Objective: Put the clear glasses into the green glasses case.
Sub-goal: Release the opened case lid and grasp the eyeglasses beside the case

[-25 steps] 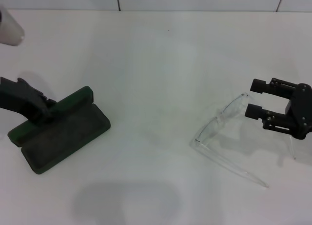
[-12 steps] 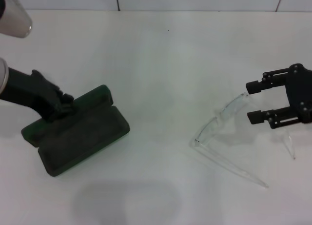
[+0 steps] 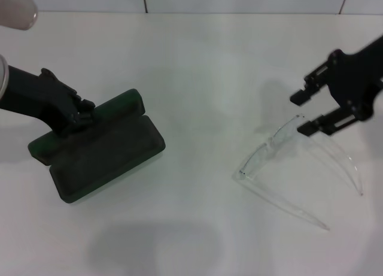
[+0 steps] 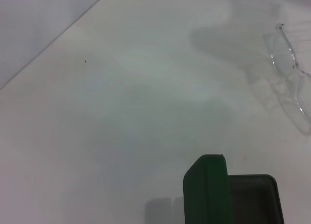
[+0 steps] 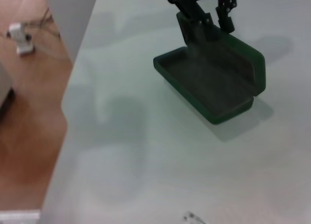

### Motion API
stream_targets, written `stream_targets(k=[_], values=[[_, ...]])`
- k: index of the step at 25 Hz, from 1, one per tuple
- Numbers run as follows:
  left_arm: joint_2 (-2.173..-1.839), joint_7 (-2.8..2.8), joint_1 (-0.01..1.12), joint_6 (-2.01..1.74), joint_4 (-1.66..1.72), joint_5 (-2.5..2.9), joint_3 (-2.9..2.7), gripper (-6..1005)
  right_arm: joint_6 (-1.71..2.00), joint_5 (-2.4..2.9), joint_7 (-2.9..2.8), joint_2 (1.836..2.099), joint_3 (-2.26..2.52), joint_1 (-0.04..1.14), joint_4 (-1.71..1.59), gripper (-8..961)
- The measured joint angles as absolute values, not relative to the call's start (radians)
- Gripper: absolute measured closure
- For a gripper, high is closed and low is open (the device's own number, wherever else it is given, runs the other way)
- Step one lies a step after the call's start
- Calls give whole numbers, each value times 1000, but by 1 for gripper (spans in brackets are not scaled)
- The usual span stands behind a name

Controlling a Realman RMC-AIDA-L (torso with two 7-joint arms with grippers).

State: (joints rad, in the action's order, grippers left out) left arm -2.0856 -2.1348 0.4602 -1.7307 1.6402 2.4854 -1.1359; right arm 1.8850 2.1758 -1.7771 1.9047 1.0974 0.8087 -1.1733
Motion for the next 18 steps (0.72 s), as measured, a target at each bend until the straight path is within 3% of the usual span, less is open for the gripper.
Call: stream_targets(k=[6, 9, 12, 18], values=[[-2087, -2137, 468, -1731, 1633, 2486, -1137, 799, 1880, 2359, -1779, 1938, 1137, 941, -1158, 384], [-2089, -2139, 471, -1730, 1630, 2486, -1137, 799, 1866, 2482, -1773, 1978, 1189, 997, -1115, 406], [-2090, -2144, 469, -1729, 1629, 2485, -1137, 799, 1819, 2525, -1768, 2002, 1282, 1011, -1088, 406], [-2090, -2152, 461, -1729, 1625, 2485, -1142, 800, 1672, 2567, -1761, 2013, 1492, 1006, -1084, 407]])
